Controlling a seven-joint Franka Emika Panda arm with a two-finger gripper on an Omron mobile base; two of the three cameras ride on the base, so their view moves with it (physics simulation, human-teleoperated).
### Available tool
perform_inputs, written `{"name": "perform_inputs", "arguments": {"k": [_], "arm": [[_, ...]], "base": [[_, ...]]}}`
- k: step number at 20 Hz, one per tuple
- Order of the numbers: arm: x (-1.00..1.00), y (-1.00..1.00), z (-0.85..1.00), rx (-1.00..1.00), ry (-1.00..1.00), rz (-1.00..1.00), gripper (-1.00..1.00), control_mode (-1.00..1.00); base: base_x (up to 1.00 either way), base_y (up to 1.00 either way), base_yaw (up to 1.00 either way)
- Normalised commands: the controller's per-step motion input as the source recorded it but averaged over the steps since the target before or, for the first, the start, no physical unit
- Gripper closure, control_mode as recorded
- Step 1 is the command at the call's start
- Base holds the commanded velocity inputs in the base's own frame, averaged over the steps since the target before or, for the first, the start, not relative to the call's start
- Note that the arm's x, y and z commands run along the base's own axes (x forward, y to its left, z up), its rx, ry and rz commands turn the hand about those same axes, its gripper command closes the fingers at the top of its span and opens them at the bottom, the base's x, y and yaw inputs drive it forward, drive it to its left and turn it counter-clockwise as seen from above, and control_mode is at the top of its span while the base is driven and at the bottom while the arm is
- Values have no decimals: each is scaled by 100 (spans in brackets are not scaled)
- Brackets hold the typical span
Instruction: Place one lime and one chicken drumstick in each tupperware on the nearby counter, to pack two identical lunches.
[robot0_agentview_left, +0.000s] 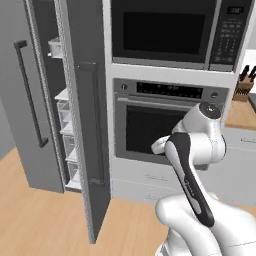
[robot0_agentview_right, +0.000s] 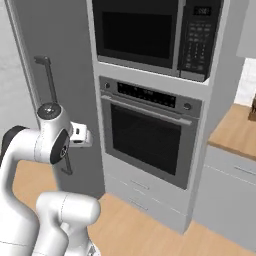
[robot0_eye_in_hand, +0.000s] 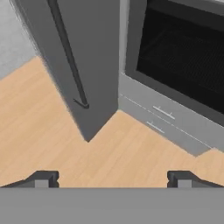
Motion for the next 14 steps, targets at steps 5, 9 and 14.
{"name": "perform_inputs", "arguments": {"k": [5, 9, 14], "arm": [[0, 0, 0, 0, 0, 0, -100, 100], [0, 0, 0, 0, 0, 0, -100, 100], [0, 0, 0, 0, 0, 0, -100, 100]], "base": [[-100, 66, 46], [-85, 96, 32], [-73, 100, 33]]}}
